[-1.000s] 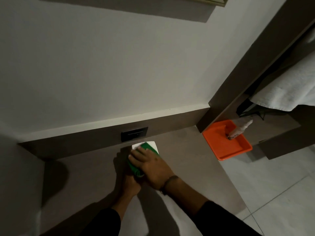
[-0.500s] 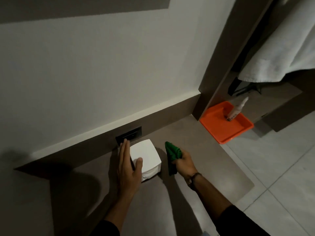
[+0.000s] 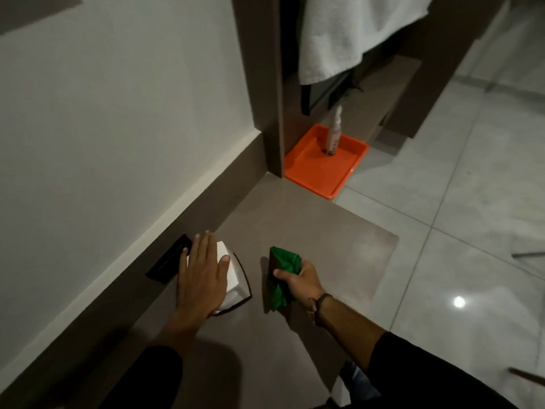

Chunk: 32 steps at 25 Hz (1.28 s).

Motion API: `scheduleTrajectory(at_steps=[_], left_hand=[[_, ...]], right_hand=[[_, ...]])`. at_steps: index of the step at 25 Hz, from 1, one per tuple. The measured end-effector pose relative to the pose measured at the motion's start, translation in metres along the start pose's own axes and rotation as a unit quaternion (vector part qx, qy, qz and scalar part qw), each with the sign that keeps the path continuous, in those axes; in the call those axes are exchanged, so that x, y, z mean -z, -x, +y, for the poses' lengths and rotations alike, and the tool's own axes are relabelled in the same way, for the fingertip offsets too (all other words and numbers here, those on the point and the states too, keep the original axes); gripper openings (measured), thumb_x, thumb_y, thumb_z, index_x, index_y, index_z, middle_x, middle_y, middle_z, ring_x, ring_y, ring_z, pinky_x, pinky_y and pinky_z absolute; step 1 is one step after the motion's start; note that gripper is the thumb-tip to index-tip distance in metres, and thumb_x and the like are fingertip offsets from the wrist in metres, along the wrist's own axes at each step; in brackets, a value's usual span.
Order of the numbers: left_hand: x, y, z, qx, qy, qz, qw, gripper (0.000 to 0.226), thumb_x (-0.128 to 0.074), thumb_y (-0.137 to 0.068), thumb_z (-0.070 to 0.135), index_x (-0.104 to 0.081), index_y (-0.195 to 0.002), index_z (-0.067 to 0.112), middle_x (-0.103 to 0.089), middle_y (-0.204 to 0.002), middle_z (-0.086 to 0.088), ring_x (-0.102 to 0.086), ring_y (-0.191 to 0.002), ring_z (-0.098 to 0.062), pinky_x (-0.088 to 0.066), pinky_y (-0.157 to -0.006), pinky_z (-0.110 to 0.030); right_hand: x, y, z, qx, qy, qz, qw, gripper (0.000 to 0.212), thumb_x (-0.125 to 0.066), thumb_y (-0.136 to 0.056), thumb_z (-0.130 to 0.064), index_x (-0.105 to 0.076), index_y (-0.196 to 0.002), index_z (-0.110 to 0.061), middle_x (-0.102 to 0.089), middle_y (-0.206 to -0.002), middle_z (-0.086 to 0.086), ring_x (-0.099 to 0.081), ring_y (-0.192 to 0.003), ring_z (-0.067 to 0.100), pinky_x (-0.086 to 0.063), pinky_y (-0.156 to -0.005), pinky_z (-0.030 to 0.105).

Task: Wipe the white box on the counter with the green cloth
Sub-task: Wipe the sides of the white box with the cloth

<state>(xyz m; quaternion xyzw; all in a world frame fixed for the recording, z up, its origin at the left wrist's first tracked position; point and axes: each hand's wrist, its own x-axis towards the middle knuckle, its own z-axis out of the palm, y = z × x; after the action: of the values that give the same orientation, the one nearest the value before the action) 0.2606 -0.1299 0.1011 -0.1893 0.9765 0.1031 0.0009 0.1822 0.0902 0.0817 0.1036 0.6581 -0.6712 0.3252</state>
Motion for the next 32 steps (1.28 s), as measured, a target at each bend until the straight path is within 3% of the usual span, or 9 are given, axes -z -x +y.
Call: scheduleTrajectory(at_steps=[3,7,11,14,19,24,26,30,32], left_hand=[[0.006,-0.015,-0.015,-0.157,-0.019,-0.055,0.986,0.069,-0.008,-0.104,0.052,-0.015,-0.164,0.017,-0.019,-0.175,-0.004,-0.009,-0.162,-0.018,-0.018,-0.132,-0.053],[0.009,-0.023,-0.017,-0.185,-0.013,-0.063,0.981,0.064,-0.016,-0.106,0.047,-0.014,-0.164,0.021,-0.019,-0.175,0.0,-0.008,-0.162,-0.014,-0.015,-0.133,-0.049],[-0.001,-0.023,-0.028,-0.178,-0.006,-0.077,0.981,0.067,-0.007,-0.105,0.054,-0.012,-0.165,0.022,-0.015,-0.176,0.001,-0.006,-0.163,-0.014,-0.015,-0.133,-0.052],[-0.003,-0.023,-0.028,-0.193,0.002,-0.056,0.98,0.064,-0.013,-0.107,0.049,-0.014,-0.164,0.02,-0.015,-0.176,0.0,-0.005,-0.163,-0.014,-0.015,-0.133,-0.051],[-0.004,-0.02,-0.027,-0.244,0.02,0.008,0.969,0.06,-0.028,-0.109,0.037,-0.025,-0.161,0.008,-0.026,-0.172,-0.011,-0.016,-0.163,-0.023,-0.02,-0.132,-0.053],[-0.003,-0.019,-0.024,-0.258,0.014,0.028,0.966,0.059,-0.034,-0.107,0.032,-0.029,-0.159,0.004,-0.032,-0.17,-0.015,-0.024,-0.16,-0.028,-0.029,-0.127,-0.059],[-0.004,-0.019,-0.024,-0.252,0.017,0.023,0.967,0.059,-0.031,-0.107,0.034,-0.03,-0.159,0.005,-0.033,-0.17,-0.013,-0.024,-0.16,-0.026,-0.028,-0.127,-0.059],[-0.007,-0.02,-0.026,-0.262,0.014,0.039,0.964,0.058,-0.031,-0.108,0.034,-0.033,-0.158,0.005,-0.035,-0.168,-0.015,-0.026,-0.16,-0.027,-0.03,-0.127,-0.058],[-0.01,-0.019,-0.026,-0.27,0.004,0.059,0.961,0.057,-0.034,-0.108,0.031,-0.035,-0.156,0.001,-0.038,-0.166,-0.018,-0.03,-0.158,-0.031,-0.033,-0.125,-0.059]], right_hand=[[-0.012,-0.001,0.009,0.053,0.026,-0.013,0.998,0.044,-0.062,-0.09,-0.003,-0.058,-0.132,-0.015,-0.068,-0.121,0.002,-0.065,-0.108,0.017,-0.053,-0.094,0.03],[-0.048,-0.005,-0.006,0.099,-0.02,-0.046,0.994,0.052,-0.049,-0.091,0.012,-0.052,-0.137,-0.011,-0.058,-0.134,-0.002,-0.056,-0.12,0.008,-0.043,-0.095,0.011],[-0.082,-0.002,0.001,0.083,-0.08,-0.053,0.992,0.047,-0.051,-0.092,0.01,-0.058,-0.131,-0.014,-0.062,-0.132,0.0,-0.061,-0.111,0.001,-0.047,-0.099,0.021],[-0.077,0.021,0.021,0.112,-0.044,-0.036,0.992,0.051,-0.056,-0.091,0.006,-0.055,-0.135,-0.019,-0.058,-0.136,-0.005,-0.055,-0.117,-0.006,-0.043,-0.099,0.015],[-0.08,0.057,0.054,0.129,-0.038,-0.047,0.99,0.049,-0.058,-0.092,-0.002,-0.051,-0.13,-0.033,-0.058,-0.134,-0.007,-0.055,-0.123,0.006,-0.044,-0.104,0.024],[-0.088,-0.003,0.013,0.095,-0.063,0.016,0.993,0.045,-0.058,-0.09,0.003,-0.061,-0.129,-0.019,-0.064,-0.126,-0.007,-0.061,-0.109,0.001,-0.047,-0.102,0.025],[-0.088,-0.026,0.002,0.066,-0.028,0.033,0.997,0.043,-0.057,-0.09,0.002,-0.062,-0.127,-0.017,-0.066,-0.126,0.0,-0.062,-0.11,0.011,-0.048,-0.103,0.033],[-0.072,0.001,0.013,0.044,0.002,0.008,0.999,0.036,-0.059,-0.091,-0.002,-0.064,-0.123,-0.016,-0.065,-0.117,0.0,-0.061,-0.103,0.013,-0.051,-0.085,0.015],[-0.066,0.032,0.037,0.052,0.025,-0.002,0.998,0.035,-0.063,-0.089,-0.005,-0.064,-0.121,-0.019,-0.062,-0.117,-0.001,-0.06,-0.105,0.013,-0.052,-0.09,0.021]])
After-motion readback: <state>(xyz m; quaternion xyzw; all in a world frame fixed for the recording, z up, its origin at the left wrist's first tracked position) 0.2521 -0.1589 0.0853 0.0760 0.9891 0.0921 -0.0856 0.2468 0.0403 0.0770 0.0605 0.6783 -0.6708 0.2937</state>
